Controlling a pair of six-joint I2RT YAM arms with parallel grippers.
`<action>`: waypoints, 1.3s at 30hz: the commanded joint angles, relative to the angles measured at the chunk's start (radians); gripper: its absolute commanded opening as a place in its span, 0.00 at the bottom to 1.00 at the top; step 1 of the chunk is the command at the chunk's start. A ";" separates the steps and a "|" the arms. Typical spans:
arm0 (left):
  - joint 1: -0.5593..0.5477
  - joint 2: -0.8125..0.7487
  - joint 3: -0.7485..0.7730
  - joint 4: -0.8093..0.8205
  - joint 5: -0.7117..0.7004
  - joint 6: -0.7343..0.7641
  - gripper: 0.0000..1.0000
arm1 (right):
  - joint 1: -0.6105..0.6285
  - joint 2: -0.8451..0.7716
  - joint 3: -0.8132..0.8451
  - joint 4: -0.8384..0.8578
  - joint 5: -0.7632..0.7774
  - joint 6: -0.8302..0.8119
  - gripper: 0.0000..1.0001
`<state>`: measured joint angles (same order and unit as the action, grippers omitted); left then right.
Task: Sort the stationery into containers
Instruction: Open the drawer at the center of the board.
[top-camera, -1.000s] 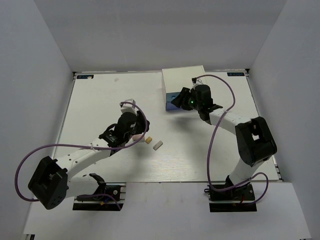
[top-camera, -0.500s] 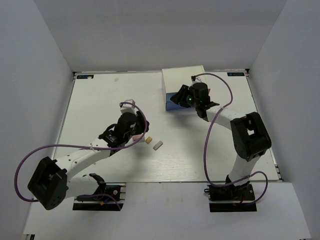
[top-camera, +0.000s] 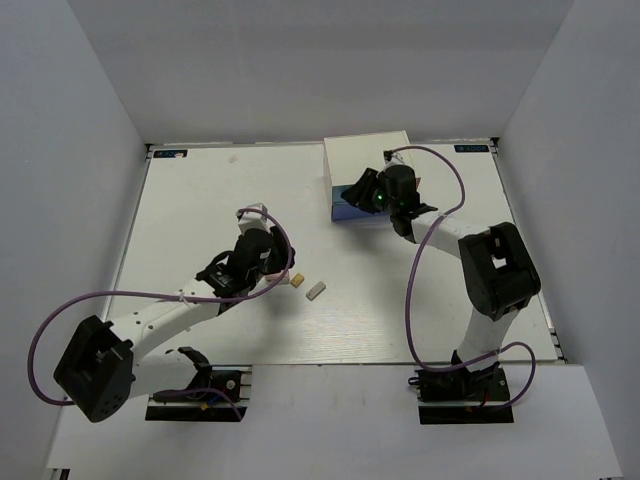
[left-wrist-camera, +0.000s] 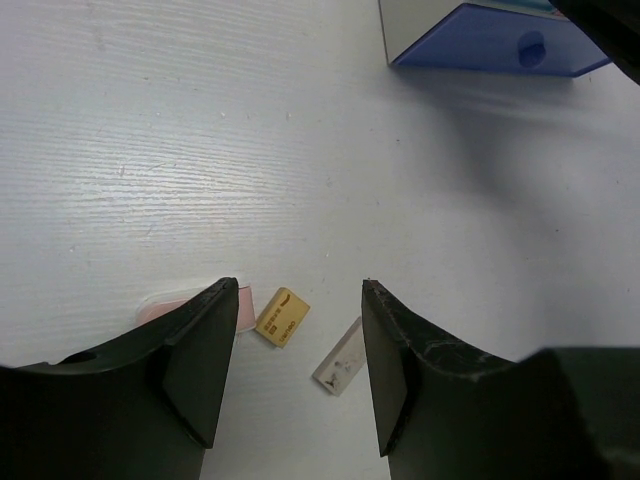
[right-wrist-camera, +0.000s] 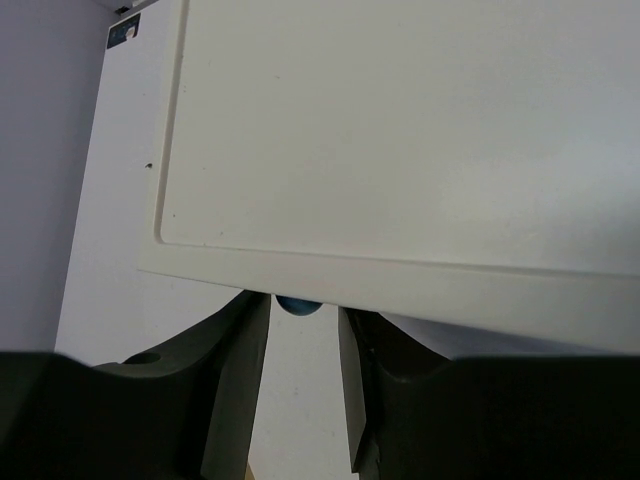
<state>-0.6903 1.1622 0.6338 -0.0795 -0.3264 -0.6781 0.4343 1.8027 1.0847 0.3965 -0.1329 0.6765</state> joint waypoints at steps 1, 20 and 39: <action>0.002 -0.038 0.000 -0.006 -0.017 -0.008 0.63 | 0.004 0.020 0.046 0.071 0.018 0.012 0.39; 0.002 -0.056 -0.009 -0.084 -0.026 -0.084 0.63 | 0.000 -0.040 -0.071 0.096 -0.059 0.003 0.10; 0.002 0.103 0.188 -0.423 -0.059 -0.593 0.73 | 0.001 -0.220 -0.298 0.071 -0.080 0.028 0.11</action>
<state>-0.6903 1.2377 0.7670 -0.4278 -0.3740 -1.1709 0.4324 1.6108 0.8093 0.4820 -0.2089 0.6998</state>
